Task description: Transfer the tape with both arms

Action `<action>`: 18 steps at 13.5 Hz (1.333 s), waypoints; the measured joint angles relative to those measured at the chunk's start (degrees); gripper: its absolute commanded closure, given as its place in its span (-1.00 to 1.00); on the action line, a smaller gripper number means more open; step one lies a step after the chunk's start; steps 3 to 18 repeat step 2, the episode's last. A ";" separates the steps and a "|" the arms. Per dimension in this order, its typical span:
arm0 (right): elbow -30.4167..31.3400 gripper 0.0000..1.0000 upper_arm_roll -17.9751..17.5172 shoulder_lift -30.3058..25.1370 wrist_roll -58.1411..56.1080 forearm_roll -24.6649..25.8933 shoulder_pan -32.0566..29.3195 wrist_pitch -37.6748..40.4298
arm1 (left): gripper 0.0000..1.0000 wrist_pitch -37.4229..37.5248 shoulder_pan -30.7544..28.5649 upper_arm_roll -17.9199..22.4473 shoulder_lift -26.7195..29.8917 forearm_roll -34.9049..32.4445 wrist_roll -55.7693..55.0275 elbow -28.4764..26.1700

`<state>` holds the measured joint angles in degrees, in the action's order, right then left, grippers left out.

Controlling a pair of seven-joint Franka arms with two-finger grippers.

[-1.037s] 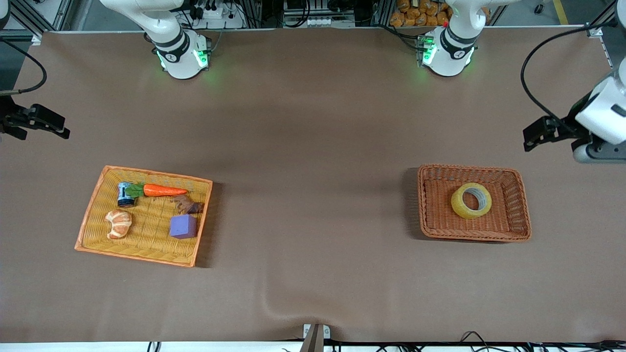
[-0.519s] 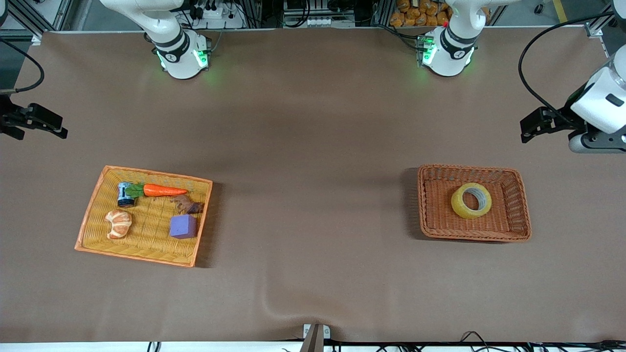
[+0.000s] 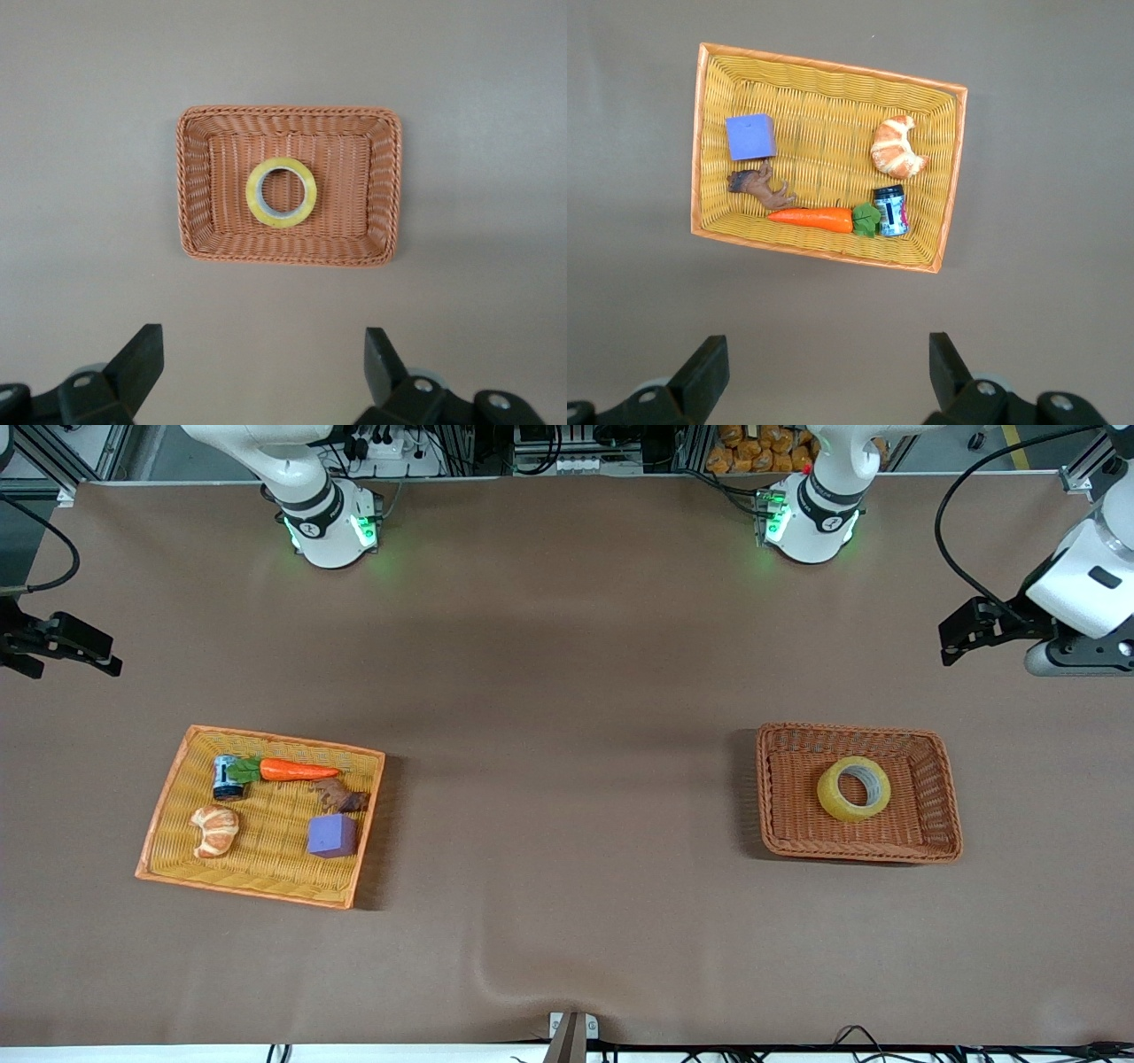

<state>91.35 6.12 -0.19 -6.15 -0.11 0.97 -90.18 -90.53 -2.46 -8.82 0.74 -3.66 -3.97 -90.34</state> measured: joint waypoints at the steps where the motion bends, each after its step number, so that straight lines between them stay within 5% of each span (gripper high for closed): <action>1: 0.00 -1.00 0.00 0.00 0.00 0.00 0.00 0.00 | -1.00 -0.09 0.06 0.47 0.00 0.00 0.13 0.06; 18: 0.00 -1.00 0.00 0.00 0.00 0.00 0.00 0.00 | -1.00 0.02 0.10 0.68 0.00 0.00 0.25 0.19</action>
